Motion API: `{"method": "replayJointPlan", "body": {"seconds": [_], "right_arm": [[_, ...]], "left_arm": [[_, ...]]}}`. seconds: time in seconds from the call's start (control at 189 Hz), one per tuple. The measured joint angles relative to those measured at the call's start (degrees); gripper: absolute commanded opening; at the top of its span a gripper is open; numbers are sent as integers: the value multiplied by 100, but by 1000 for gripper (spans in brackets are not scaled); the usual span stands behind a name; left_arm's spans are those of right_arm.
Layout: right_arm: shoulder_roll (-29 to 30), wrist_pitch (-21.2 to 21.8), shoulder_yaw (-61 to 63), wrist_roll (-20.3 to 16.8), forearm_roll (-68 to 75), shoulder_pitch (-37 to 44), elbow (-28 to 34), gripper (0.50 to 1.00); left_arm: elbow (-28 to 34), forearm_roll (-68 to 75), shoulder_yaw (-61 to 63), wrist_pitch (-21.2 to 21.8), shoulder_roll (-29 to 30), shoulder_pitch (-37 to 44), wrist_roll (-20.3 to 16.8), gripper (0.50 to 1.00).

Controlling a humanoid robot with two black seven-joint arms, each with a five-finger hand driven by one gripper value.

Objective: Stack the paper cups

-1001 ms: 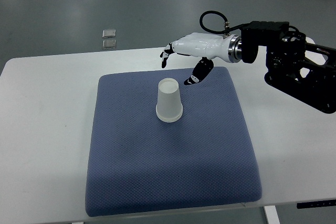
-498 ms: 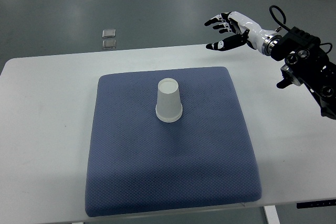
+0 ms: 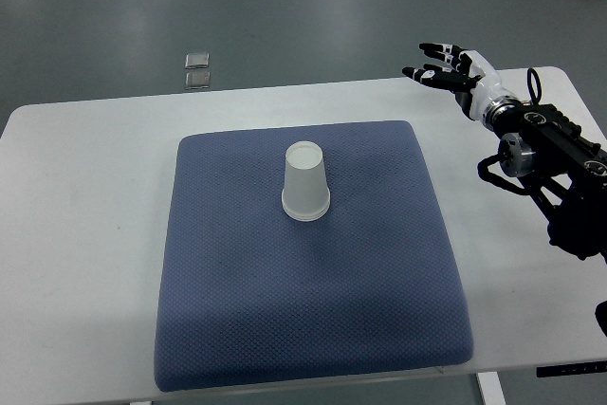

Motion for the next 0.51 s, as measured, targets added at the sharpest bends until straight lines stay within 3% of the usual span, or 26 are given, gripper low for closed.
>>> {"method": "replayJointPlan", "body": {"seconds": [0.148, 0.508], "right_arm": [[50, -342, 2, 55, 644, -49, -63, 913], [260, -384, -14, 64, 704, -126, -51, 915]], "left_arm": [[0, 0, 0, 0, 0, -1, 0, 1000], [0, 0, 0, 0, 0, -2, 0, 1000]]}}
